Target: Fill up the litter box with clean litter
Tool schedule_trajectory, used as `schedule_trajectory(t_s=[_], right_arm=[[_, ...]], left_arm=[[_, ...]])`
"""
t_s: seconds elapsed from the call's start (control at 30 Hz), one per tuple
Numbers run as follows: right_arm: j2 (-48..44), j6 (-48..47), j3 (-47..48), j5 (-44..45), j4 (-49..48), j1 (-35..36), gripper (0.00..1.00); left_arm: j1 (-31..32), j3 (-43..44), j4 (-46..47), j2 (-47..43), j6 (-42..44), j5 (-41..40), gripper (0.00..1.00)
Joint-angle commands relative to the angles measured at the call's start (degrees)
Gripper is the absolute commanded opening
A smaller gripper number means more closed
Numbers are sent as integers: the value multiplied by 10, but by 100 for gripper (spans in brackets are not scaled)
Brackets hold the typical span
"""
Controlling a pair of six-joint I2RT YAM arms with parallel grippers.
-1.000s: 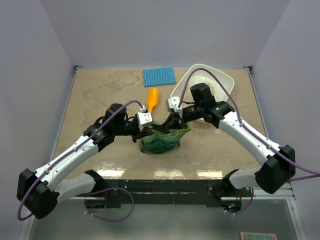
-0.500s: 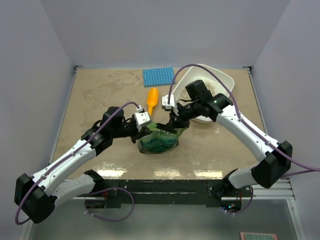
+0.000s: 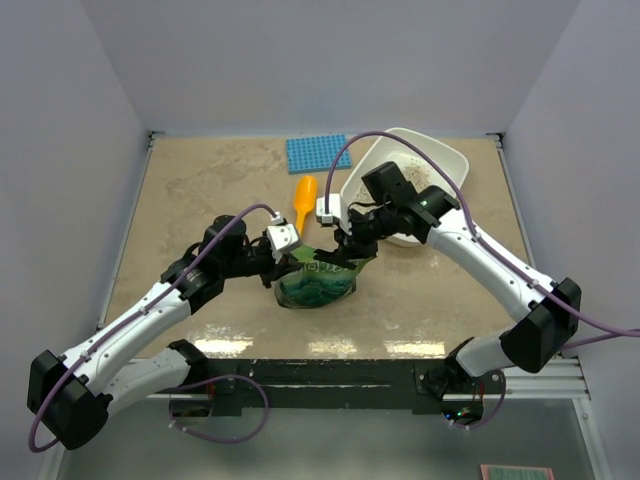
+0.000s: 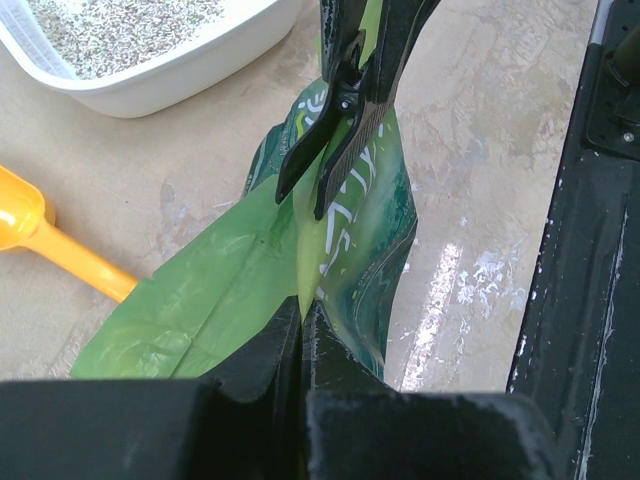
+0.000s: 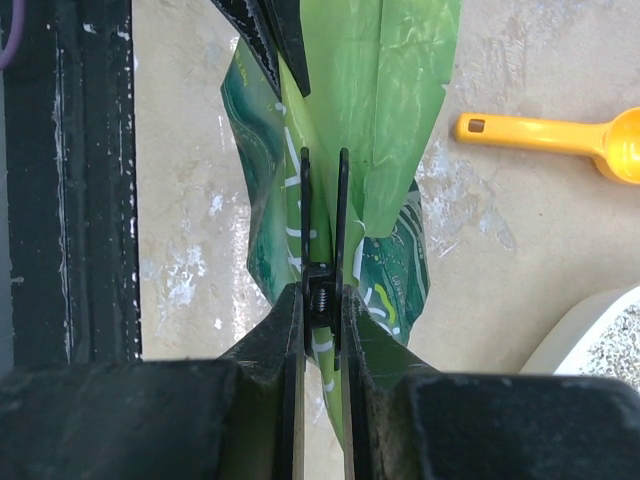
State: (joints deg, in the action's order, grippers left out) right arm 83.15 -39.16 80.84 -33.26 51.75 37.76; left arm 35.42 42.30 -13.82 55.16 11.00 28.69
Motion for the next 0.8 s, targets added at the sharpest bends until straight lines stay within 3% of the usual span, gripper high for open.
schedule_trajectory(t_s=[0.0, 0.77], right_arm=[[-10, -14, -16, 94, 77, -6, 0], [-53, -36, -29, 162, 118, -4, 0]], left_arm=[[-3, 9, 47, -27, -12, -9, 0], [3, 5, 45, -22, -13, -14, 0]])
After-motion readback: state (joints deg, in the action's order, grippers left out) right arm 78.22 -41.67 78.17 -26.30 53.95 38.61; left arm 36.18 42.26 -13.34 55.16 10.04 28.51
